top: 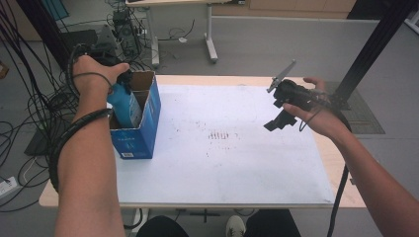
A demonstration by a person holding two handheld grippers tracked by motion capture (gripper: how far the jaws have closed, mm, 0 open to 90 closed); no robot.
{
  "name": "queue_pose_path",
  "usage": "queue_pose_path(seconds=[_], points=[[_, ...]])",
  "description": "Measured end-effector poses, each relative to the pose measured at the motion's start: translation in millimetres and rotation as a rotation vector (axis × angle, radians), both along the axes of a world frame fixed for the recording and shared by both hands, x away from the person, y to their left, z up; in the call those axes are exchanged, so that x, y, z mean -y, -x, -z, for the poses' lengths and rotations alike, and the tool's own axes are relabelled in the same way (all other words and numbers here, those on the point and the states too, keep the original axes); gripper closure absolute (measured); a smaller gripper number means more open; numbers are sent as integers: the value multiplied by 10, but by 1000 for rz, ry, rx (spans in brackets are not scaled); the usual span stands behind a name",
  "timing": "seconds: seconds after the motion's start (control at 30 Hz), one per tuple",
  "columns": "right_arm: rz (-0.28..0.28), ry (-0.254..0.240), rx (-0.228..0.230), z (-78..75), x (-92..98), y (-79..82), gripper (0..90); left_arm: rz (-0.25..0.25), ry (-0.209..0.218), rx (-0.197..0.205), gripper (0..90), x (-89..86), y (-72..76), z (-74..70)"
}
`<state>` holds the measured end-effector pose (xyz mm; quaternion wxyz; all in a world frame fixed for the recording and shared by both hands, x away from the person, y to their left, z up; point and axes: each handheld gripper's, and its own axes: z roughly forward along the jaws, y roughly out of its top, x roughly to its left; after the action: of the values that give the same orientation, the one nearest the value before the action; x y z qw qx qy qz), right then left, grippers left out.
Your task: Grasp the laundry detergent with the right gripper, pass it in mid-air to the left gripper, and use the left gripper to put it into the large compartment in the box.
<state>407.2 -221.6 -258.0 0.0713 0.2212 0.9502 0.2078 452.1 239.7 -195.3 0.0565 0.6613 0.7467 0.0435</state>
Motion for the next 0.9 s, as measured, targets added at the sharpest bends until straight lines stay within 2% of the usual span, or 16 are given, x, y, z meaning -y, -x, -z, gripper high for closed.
queue_pose_path(seconds=[0.6, 0.9], points=[[-2, 10, 6, 38, -15, 0, 52, 41, -12, -23, 355, 104, 4, 421], [-7, 14, 1, 59, -15, 0, 52, 48, -13, -32, 355, 121, -2, 552]])
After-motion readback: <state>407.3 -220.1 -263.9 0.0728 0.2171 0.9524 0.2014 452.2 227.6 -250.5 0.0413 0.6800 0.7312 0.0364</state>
